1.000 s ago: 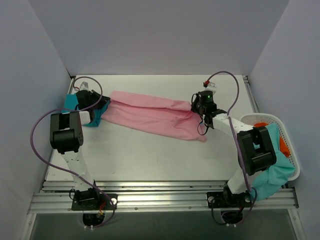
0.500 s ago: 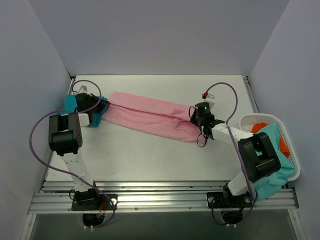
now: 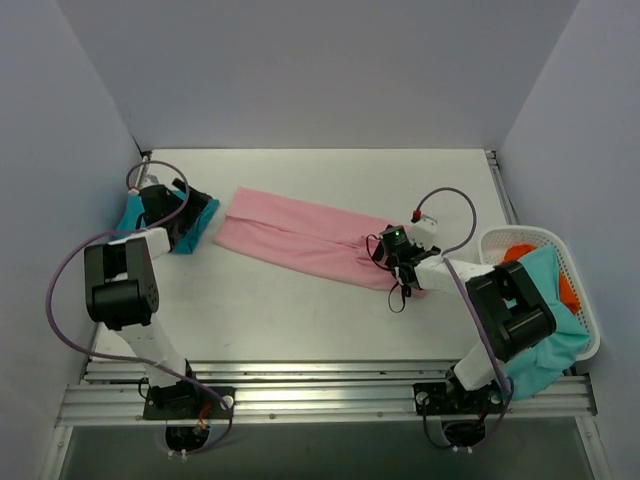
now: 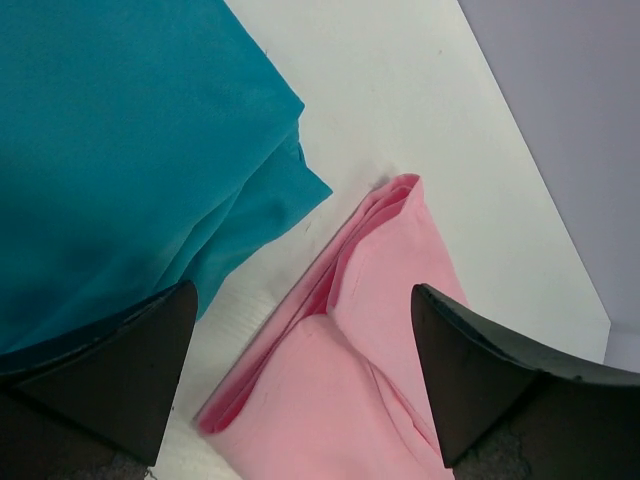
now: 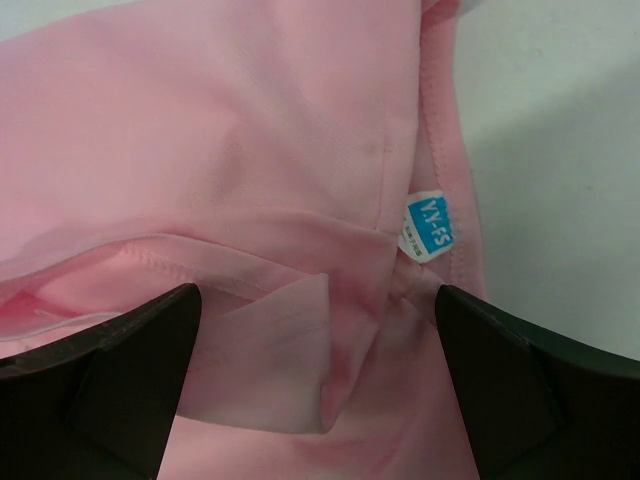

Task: Fold and stack the t-shirts
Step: Fold the other side of the tshirt into a rectangle

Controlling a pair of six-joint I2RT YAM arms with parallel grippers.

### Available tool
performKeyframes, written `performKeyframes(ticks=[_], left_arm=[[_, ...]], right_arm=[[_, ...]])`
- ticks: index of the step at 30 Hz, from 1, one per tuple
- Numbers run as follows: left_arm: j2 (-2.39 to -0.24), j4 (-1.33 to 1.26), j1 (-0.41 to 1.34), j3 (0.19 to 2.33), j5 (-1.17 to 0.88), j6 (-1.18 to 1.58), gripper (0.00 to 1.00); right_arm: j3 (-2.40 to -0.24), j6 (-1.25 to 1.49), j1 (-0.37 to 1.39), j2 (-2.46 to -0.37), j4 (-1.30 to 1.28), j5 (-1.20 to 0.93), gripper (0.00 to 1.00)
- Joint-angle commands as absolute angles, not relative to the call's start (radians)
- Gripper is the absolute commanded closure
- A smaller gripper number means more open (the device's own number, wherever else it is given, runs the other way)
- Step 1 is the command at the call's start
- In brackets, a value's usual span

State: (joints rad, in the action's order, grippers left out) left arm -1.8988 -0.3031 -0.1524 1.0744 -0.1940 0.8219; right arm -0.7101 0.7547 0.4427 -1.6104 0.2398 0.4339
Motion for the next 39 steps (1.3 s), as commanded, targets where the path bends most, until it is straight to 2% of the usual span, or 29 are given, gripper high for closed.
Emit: performKeyframes(ticks=[1,14,20,26,29,30,32,34,39], left_arm=[[-1.761,-0.298,-0.161,1.026,-0.115,0.804,0.03],[-1.491,-0.253,-0.112,0.956,-0.097,0.738,0.03],[-1.509,-0.276,-0.104,0.937,-0.118,0.747,0.03],[-1.513,-0.294,-0.097,0.93,-0.123,0.75,0.04],[-1.517,-0.305,-0.083,0.927,-0.126,0.75,0.04],[-1.52,-0.305,-0.08,0.928,-0.124,0.752,0.04],[-1.52,-0.311,-0.072,0.928,-0.124,0.747,0.05],[-1.517,-0.311,-0.069,0.928,-0.121,0.742,0.05],[-1.514,-0.31,-0.069,0.93,-0.114,0.735,0.05]], right_arm=[[-0.732,0.819,0.478,-1.54,0.086,0.566,0.0],[-0.787,1.006,0.813,-1.293,-0.15,0.7,0.0],[-0.704,1.115,0.877,-1.284,-0.127,0.683,0.0],[-0.532,1.175,0.842,-1.224,-0.017,0.683,0.03],[-0.511,1.108,0.756,-1.229,0.083,0.641,0.12],[-0.514,1.091,0.733,-1.25,0.113,0.634,0.25],[-0.535,1.048,0.686,-1.297,0.141,0.615,0.36],[-0.558,1.028,0.666,-1.337,0.166,0.598,0.42],[-0.636,0.993,0.661,-1.469,0.21,0.565,0.49]])
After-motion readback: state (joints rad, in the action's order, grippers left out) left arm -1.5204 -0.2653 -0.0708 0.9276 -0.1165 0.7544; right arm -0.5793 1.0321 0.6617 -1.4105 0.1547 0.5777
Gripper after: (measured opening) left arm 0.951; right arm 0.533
